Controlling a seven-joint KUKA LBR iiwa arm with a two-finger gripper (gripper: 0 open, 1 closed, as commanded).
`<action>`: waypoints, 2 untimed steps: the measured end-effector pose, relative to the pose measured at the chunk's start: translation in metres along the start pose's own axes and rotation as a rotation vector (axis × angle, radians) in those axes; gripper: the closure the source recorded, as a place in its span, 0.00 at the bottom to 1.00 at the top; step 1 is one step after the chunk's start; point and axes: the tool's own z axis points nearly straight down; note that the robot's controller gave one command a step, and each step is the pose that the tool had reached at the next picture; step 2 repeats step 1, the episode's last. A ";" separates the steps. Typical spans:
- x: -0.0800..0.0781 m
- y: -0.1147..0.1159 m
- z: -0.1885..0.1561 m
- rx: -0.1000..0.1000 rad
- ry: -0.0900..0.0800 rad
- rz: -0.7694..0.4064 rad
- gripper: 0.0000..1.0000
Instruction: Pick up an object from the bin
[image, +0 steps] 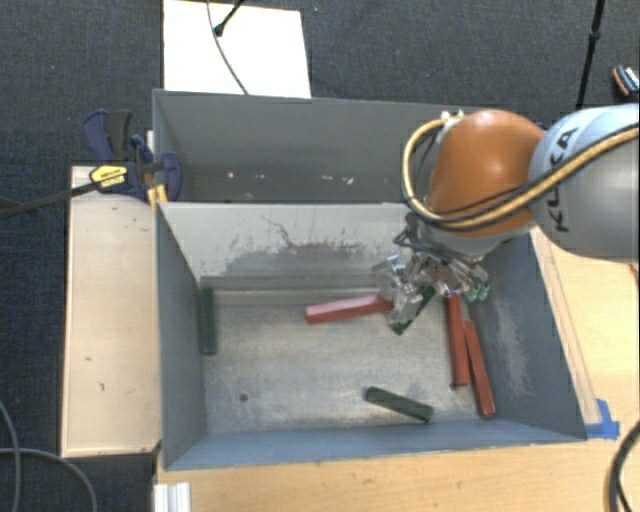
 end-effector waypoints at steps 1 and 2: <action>-0.002 0.000 -0.027 0.000 0.001 0.008 1.00; -0.002 0.000 -0.027 0.000 0.001 0.008 1.00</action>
Offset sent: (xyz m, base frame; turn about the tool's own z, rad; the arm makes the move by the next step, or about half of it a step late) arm 0.0000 0.0000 0.0245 0.0000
